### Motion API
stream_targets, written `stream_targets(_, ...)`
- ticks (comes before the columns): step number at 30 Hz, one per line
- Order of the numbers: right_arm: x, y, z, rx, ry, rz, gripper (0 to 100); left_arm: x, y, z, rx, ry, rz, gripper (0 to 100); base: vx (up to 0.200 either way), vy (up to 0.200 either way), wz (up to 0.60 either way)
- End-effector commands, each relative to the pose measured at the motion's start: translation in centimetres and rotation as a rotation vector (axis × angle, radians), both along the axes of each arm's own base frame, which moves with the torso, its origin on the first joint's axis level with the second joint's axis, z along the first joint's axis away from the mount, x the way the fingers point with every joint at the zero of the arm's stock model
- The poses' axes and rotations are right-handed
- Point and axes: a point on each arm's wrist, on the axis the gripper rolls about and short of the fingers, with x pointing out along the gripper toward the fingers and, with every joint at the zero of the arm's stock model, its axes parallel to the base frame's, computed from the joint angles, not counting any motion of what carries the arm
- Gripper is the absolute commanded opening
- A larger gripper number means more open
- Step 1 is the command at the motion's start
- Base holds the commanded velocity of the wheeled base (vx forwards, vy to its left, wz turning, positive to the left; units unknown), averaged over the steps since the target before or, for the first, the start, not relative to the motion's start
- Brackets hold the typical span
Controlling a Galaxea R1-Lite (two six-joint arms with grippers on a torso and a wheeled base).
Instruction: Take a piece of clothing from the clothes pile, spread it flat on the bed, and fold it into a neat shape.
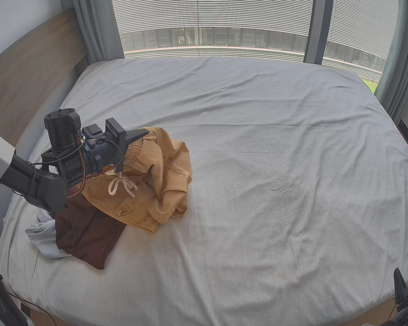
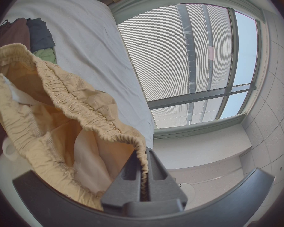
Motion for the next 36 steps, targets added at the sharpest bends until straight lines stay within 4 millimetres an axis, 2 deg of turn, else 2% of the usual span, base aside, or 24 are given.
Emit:
stream_targets(1,0.0,0.0,-0.5,0.000,0.001,0.000,100,-0.9,-1.4,1.8,-0.027,-0.039,-0.039,0,0.000,0.000,0.00)
stream_targets(3,0.0,0.0,-0.5,0.000,0.001,0.000,100,-0.9,-1.4,1.8,-0.027,-0.039,-0.039,0,0.000,0.000,0.00)
stream_targets(4,0.0,0.0,-0.5,0.000,0.001,0.002,100,-1.2,-2.3,2.2,-0.029,-0.048,-0.053,0,0.000,0.000,0.00)
stream_targets(11,0.0,0.0,-0.5,0.000,0.001,0.002,100,-1.9,-4.9,2.8,-0.034,-0.077,-0.061,0,0.000,0.000,0.00)
stream_targets(20,0.0,0.0,-0.5,0.000,0.001,0.002,100,-2.0,-6.7,3.6,-0.047,-0.102,-0.090,0,0.000,0.000,0.00)
stream_targets(30,0.0,0.0,-0.5,0.000,0.001,0.002,100,-2.8,-8.4,5.7,-0.140,-0.100,-0.118,0,0.000,0.000,0.00)
stream_targets(36,0.0,0.0,-0.5,0.001,0.001,0.002,100,-4.0,-9.5,7.5,-0.219,-0.088,-0.165,0,0.000,0.000,0.00)
